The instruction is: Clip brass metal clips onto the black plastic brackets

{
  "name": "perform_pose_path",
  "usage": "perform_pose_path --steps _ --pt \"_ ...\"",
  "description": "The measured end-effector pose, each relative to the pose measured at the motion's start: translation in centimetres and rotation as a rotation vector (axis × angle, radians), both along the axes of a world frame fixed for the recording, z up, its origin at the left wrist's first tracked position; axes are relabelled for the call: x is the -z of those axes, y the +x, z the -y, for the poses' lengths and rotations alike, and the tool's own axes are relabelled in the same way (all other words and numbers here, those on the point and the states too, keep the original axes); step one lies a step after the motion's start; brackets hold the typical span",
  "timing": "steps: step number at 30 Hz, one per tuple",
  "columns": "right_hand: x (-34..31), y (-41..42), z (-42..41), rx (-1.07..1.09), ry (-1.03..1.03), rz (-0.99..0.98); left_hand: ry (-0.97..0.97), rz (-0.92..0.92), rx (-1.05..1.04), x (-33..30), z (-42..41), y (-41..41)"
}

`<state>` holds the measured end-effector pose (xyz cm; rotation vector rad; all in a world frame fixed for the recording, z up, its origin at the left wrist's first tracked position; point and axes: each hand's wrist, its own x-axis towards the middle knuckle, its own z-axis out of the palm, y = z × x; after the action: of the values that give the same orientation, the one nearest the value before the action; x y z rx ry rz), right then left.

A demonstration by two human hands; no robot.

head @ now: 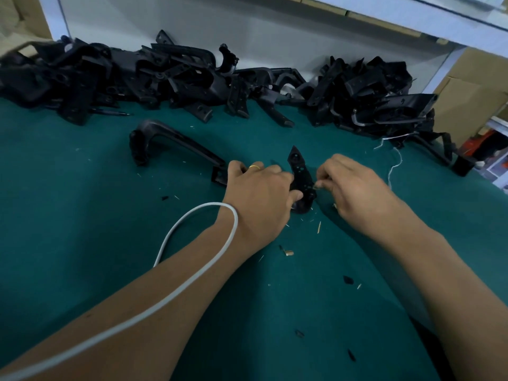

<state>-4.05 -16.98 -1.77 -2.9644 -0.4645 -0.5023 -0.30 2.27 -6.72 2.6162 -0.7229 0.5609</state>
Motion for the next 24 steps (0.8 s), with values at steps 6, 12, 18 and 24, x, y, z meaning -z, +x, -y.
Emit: perform_pose_path --steps 6,12,18,24 --pt "-0.2 0.1 -0.4 -0.046 -0.079 0.050 0.004 0.007 0.005 -0.1 -0.1 -0.2" --pt "1.5 0.4 -0.6 0.023 0.266 0.060 -0.017 -0.007 0.012 -0.1 -0.2 0.0" --pt "1.7 0.2 1.1 0.099 0.702 -0.025 -0.028 -0.003 0.013 0.0 -0.3 0.0" --pt "2.2 0.5 0.8 0.097 0.795 -0.101 -0.018 -0.009 0.038 -0.1 -0.3 0.0"
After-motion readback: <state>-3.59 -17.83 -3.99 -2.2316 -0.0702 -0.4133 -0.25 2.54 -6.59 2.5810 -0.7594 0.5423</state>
